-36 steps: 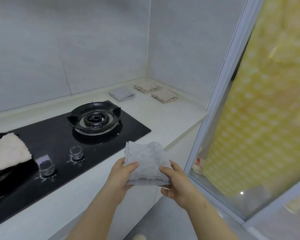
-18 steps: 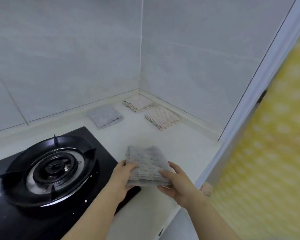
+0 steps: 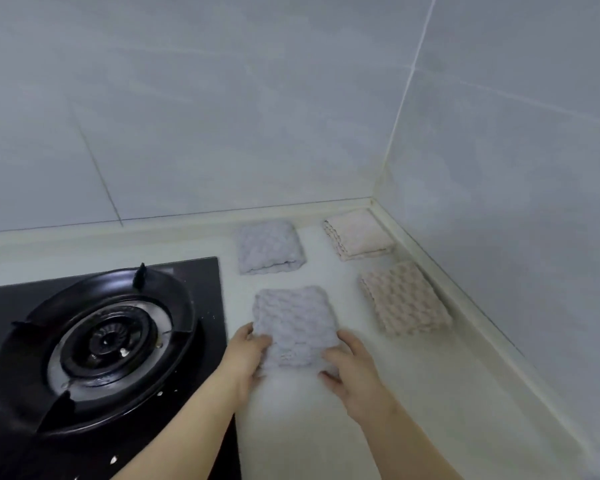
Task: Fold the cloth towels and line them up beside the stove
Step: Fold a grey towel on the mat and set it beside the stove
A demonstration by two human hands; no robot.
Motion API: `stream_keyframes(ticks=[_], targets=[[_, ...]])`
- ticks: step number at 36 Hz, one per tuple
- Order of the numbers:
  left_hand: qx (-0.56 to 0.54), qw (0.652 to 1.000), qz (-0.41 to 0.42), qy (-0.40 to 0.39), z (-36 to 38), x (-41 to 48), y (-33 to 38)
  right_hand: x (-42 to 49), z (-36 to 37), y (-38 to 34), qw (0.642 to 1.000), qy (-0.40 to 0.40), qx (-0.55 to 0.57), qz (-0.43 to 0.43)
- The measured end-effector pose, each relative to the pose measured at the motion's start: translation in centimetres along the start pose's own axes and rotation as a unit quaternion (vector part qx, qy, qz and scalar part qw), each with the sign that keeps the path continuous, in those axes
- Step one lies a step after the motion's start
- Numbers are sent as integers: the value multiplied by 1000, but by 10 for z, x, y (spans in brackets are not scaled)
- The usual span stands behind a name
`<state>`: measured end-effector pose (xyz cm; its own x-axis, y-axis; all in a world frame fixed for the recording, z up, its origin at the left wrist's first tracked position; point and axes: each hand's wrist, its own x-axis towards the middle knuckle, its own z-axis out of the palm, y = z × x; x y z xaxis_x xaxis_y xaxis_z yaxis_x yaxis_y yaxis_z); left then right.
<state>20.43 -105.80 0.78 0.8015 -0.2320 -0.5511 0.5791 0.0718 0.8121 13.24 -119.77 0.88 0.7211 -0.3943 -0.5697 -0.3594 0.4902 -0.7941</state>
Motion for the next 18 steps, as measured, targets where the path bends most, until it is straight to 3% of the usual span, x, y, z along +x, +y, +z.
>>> stream_keyframes(ticks=[12,18], targets=[[99,985,55,126,27,5,-3,34,-8,-16,996,-43,-75,-16],[249,947,81,184,31,-15,1,37,-18,-22,991,-27,-107,-69]])
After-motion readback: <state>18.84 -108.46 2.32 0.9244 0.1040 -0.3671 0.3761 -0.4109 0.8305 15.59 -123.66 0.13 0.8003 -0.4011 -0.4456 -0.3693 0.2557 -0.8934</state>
